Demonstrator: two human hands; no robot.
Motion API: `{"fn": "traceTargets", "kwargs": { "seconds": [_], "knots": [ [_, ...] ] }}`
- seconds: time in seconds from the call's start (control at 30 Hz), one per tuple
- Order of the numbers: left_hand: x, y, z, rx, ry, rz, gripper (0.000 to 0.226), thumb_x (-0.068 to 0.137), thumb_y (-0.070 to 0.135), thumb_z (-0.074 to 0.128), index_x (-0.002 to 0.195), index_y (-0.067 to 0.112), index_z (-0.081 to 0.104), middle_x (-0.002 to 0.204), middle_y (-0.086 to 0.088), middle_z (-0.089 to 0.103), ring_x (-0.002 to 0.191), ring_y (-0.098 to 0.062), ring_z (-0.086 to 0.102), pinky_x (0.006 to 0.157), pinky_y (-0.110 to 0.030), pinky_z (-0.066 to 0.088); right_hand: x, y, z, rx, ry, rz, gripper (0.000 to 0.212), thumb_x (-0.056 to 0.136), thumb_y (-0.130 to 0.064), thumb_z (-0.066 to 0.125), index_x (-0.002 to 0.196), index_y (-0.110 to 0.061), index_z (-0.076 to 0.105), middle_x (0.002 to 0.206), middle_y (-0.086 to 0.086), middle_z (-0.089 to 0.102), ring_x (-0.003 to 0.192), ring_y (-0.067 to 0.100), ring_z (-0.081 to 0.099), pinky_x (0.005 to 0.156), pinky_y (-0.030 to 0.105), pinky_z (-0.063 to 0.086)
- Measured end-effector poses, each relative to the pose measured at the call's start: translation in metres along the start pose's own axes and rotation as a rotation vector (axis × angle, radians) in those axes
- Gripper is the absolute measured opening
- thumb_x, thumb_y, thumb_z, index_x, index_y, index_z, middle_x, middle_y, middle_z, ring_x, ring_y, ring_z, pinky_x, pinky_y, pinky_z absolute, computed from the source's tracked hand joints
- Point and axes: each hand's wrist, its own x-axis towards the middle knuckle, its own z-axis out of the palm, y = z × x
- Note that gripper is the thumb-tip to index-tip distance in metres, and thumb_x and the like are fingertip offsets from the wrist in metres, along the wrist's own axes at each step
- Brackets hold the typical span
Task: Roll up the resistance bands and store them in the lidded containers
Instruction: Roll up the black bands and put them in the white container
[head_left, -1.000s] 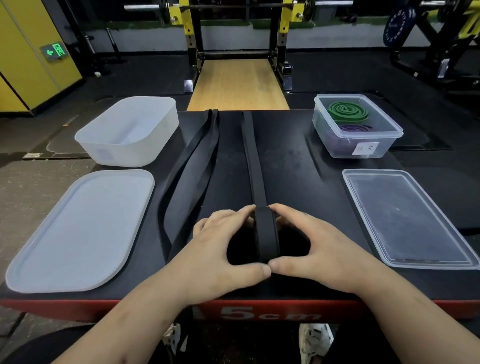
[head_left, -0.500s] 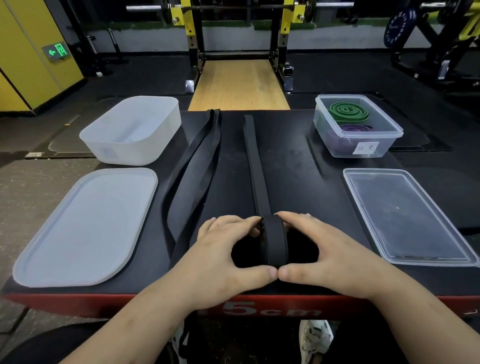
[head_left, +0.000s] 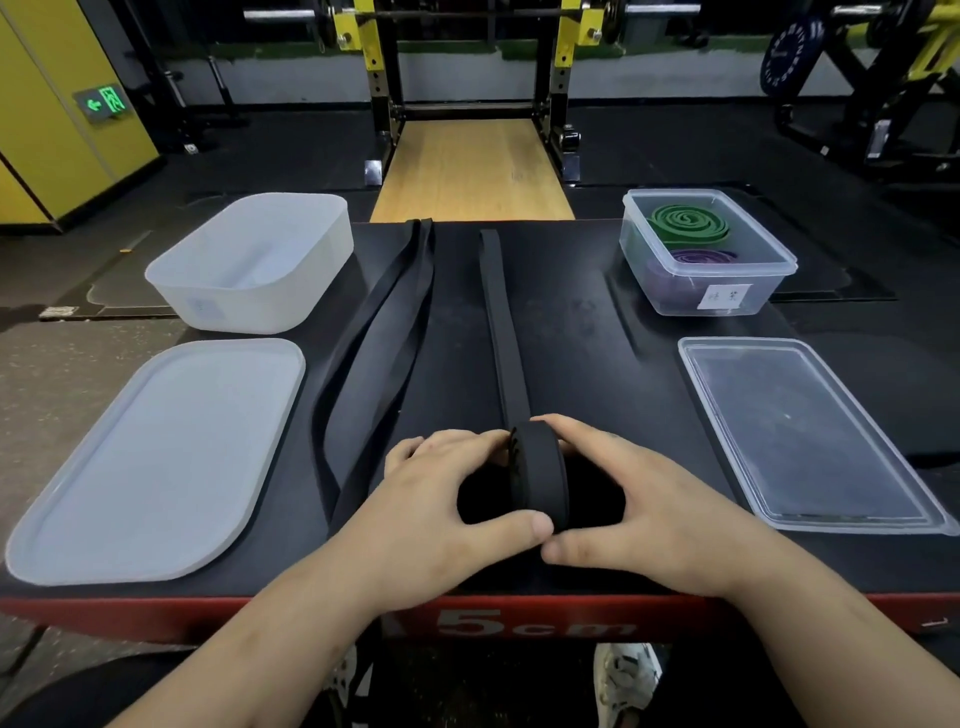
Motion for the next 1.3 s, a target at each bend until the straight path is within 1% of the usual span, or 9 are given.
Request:
{"fn": "traceTargets", "kwargs": {
  "seconds": [0.17,0.3,0.4,0.63,0.73,0.83,1.0,1.13,1.3],
  "knots": [
    [0.002,-0.002,-0.007,0.035,-0.036,-0.034,0.102,0.067,0.064,0.081,0.144,0.069,0.015,0.14,0.037,0.039,0.142,0.009,0.013,0.124,-0.042,0.019,0.012,0.0,-0.002,-0.023,0.006,0.008,0.075,0.07,-0.068,0.078,0.127,-0.079,0.03,0.127,-0.044,0.045,0.129,-0.018,0.039,0.104,0.017,0.037],
    [0.002,0.003,-0.004,0.015,-0.003,-0.001,0.089,0.069,0.057,0.083,0.141,0.059,0.031,0.134,0.037,0.04,0.118,0.038,0.004,0.126,-0.042,0.014,0.014,0.002,-0.001,-0.01,0.021,0.004,0.08,0.064,-0.076,0.073,0.136,-0.065,0.039,0.131,-0.037,0.049,0.131,-0.013,0.043,0.109,0.021,0.039],
    [-0.004,0.005,0.0,0.005,-0.01,0.035,0.083,0.072,0.052,0.083,0.142,0.053,0.038,0.132,0.037,0.041,0.117,0.041,0.002,0.126,-0.038,0.005,0.005,0.002,0.002,-0.014,0.009,-0.03,0.084,0.068,-0.071,0.073,0.145,-0.053,0.044,0.133,-0.032,0.053,0.135,-0.008,0.043,0.113,0.026,0.038],
    [0.004,0.001,0.002,0.045,0.016,0.033,0.081,0.074,0.064,0.074,0.144,0.05,0.038,0.128,0.037,0.037,0.12,0.036,0.0,0.122,-0.033,0.011,-0.004,0.0,0.001,-0.013,-0.013,0.01,0.105,0.069,-0.058,0.089,0.147,-0.071,0.019,0.145,-0.037,0.045,0.137,-0.012,0.04,0.115,0.03,0.038],
    [0.008,-0.003,0.002,0.078,0.008,0.061,0.081,0.069,0.077,0.059,0.143,0.052,0.038,0.13,0.037,0.039,0.132,0.023,0.007,0.122,-0.034,0.013,-0.001,-0.003,0.002,-0.026,0.033,0.0,0.097,0.073,-0.05,0.089,0.147,-0.065,0.028,0.141,-0.031,0.052,0.133,-0.007,0.048,0.112,0.033,0.043],
    [0.008,-0.004,-0.002,0.055,-0.008,0.059,0.077,0.074,0.071,0.069,0.142,0.054,0.037,0.13,0.04,0.037,0.124,0.033,0.002,0.118,-0.03,0.014,0.002,-0.006,-0.001,-0.025,0.031,-0.005,0.088,0.074,-0.046,0.089,0.142,-0.063,0.037,0.135,-0.024,0.058,0.129,-0.002,0.053,0.107,0.033,0.046],
    [0.008,-0.004,-0.001,-0.012,-0.008,0.048,0.071,0.071,0.067,0.073,0.134,0.065,0.04,0.129,0.04,0.04,0.126,0.029,0.01,0.12,-0.033,0.018,0.003,-0.006,-0.001,-0.041,0.018,0.015,0.09,0.071,-0.048,0.09,0.129,-0.079,0.028,0.127,-0.037,0.045,0.129,-0.014,0.041,0.106,0.02,0.039],
    [0.009,-0.007,0.002,-0.017,0.009,-0.012,0.087,0.059,0.078,0.064,0.14,0.06,0.039,0.134,0.038,0.038,0.139,0.005,0.019,0.123,-0.038,0.02,0.002,-0.009,0.0,0.011,0.008,0.028,0.087,0.073,-0.043,0.09,0.136,-0.07,0.035,0.13,-0.034,0.053,0.132,-0.007,0.045,0.116,0.034,0.037],
    [0.007,-0.007,0.004,-0.028,0.007,0.016,0.084,0.061,0.077,0.064,0.14,0.054,0.044,0.136,0.034,0.042,0.137,0.017,0.017,0.124,-0.041,0.018,0.002,-0.01,0.0,0.032,-0.015,0.022,0.086,0.072,-0.045,0.09,0.137,-0.066,0.037,0.134,-0.024,0.058,0.137,0.001,0.047,0.12,0.044,0.034]
  ]
}}
